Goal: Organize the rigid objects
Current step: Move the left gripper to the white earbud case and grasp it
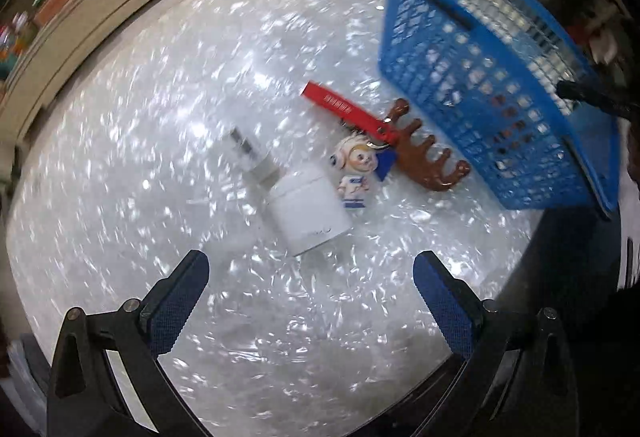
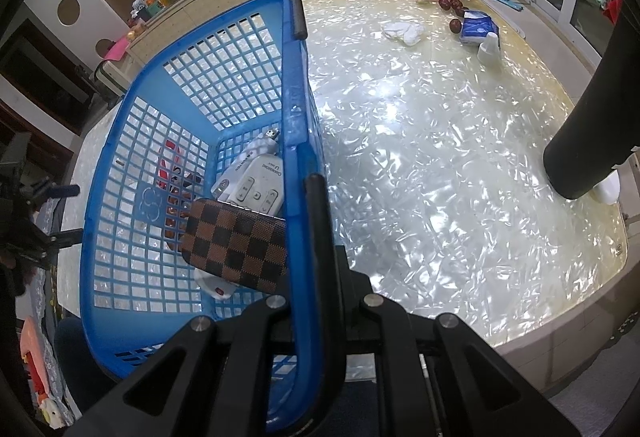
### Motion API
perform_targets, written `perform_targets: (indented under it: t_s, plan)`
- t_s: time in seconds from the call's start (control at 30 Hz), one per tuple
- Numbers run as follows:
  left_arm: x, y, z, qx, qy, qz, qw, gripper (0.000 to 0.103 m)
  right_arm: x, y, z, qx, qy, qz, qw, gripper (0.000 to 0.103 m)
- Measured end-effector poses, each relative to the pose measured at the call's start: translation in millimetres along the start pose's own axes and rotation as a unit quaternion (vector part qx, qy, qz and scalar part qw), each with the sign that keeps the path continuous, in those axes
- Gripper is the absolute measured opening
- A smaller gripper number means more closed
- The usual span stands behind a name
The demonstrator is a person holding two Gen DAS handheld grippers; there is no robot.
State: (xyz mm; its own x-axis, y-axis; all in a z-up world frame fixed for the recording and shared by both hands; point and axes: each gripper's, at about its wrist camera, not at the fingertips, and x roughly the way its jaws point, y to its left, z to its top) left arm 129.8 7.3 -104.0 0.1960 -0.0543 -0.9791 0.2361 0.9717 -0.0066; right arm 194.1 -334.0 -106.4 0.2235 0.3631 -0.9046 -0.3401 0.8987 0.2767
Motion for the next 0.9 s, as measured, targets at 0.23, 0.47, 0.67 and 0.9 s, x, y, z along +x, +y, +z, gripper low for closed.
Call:
perform_targets:
  t_s: [0.23, 0.47, 0.67, 0.9]
  plan:
    - [33.9, -4.0, -2.0, -0.040, 0.015, 0.021, 0.9989, 0.103, 1.0, -0.1, 0.1, 0.001, 0.000, -0.001, 1.000, 0.008]
    - [56.4, -3.5, 1.5, -0.061, 0.015, 0.035, 0.9974, 0.102, 1.4, -0.3, 0.1, 0.003, 0.000, 0.001, 1.000, 0.008]
    - [62.3, 4.9, 10.1, -0.075, 0.009, 0.048, 0.9960, 0.102, 1.4, -0.8, -0.5, 0.003, 0.000, 0.003, 1.000, 0.008]
    - [73.6, 10.8, 17.9, -0.075, 0.016, 0.058, 0.9954, 0.102, 1.4, -1.0, -0.8, 0.004, 0.000, 0.004, 1.000, 0.008]
